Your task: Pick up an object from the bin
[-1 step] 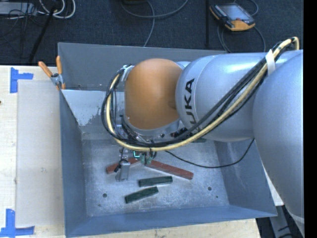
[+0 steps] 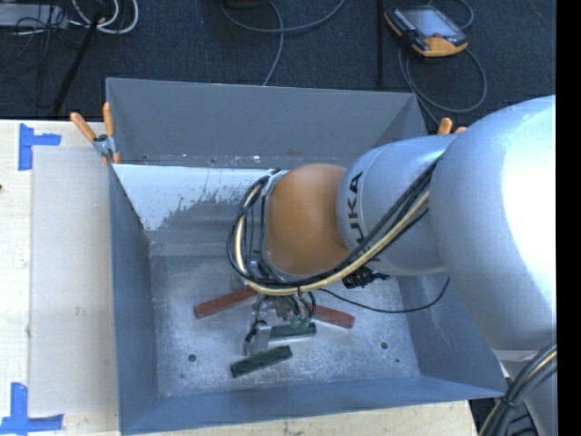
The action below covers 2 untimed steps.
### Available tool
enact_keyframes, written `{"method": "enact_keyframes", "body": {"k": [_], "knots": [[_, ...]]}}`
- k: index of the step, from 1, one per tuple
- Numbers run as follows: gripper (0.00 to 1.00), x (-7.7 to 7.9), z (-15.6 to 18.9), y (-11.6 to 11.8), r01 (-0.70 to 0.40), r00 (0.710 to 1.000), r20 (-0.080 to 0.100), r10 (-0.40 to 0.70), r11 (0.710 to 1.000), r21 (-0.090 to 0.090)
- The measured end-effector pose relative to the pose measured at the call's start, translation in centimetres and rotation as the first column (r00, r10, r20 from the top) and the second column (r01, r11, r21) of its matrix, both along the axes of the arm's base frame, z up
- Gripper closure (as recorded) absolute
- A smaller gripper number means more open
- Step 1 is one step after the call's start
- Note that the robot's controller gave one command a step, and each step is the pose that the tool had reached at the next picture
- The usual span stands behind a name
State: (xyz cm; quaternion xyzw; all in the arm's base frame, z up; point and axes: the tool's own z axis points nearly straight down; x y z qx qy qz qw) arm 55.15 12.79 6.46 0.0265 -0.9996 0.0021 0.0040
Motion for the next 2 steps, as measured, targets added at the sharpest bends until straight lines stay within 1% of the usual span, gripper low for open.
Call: {"method": "enact_keyframes", "body": {"k": [1,2], "knots": [[1.00,0.2,0.5,0.3,0.001,1.000,0.008,-0.001,1.000,0.005],[1.00,-1.5,1.7,-1.0,-0.385,0.923,0.006,0.385,0.923,0.005]]}}
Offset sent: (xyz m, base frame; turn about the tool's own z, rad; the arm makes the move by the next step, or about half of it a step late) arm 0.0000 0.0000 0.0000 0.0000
